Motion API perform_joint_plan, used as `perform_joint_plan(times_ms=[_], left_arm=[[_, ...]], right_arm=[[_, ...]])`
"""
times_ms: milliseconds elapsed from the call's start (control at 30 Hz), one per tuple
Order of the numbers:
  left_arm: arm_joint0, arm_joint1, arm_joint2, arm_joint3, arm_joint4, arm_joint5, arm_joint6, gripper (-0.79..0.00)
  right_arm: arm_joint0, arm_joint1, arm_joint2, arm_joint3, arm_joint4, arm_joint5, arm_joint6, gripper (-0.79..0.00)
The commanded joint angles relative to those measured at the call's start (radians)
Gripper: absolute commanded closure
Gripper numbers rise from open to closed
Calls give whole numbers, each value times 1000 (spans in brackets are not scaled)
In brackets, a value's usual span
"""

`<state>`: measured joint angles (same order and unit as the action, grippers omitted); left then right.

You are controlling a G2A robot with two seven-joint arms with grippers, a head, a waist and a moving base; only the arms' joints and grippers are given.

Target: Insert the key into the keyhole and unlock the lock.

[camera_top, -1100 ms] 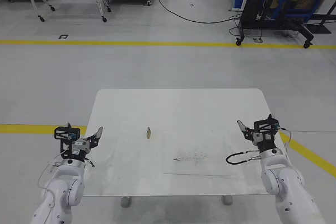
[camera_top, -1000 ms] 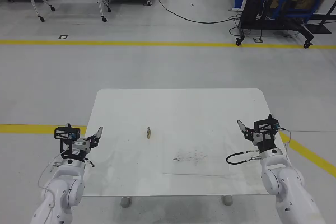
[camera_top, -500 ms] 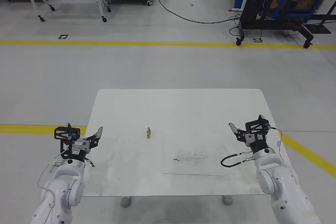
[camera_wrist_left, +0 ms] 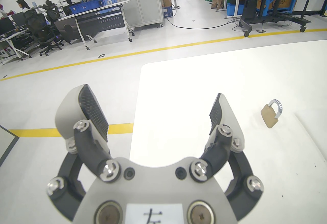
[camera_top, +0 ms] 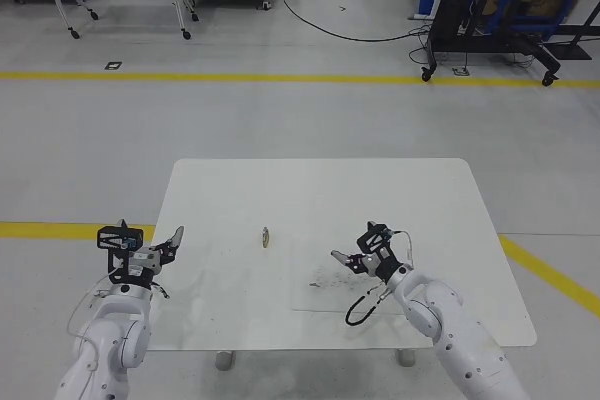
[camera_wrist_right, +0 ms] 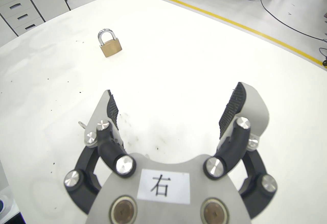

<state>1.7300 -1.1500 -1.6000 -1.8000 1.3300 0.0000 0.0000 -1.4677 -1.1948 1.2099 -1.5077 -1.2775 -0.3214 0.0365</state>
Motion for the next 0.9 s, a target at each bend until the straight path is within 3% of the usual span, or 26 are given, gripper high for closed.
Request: perform_joint_plan(times_ms=[0,233,400,567,600,667,700,800,833,867], left_arm=[[0,0,0,0,0,0,0,-785],[0,0,0,0,0,0,0,-785],[0,0,0,0,0,0,0,-785],[0,0,0,0,0,0,0,-785],[0,0,0,0,0,0,0,-785],[0,0,0,0,0,0,0,-785],[0,0,0,0,0,0,0,-785],[0,0,0,0,0,0,0,-785],[0,0,0,0,0,0,0,-785],[0,0,0,0,0,0,0,-785]], right_arm=[[0,0,0,0,0,0,0,-785],[-3,-1,-6,2,9,-15,-1,-785],[22,4,-27,47,83,-270,-75,-785],[59,19,-40,57,16,-495,-57,-785],[66,21,-47,56,-3,-519,-44,-643],[81,22,-65,56,-35,-545,-10,-443],[91,23,-75,55,-58,-550,14,-428],[120,21,-117,47,-132,-548,72,-579],[128,20,-130,46,-155,-543,86,-560],[134,19,-143,48,-172,-537,95,-489]])
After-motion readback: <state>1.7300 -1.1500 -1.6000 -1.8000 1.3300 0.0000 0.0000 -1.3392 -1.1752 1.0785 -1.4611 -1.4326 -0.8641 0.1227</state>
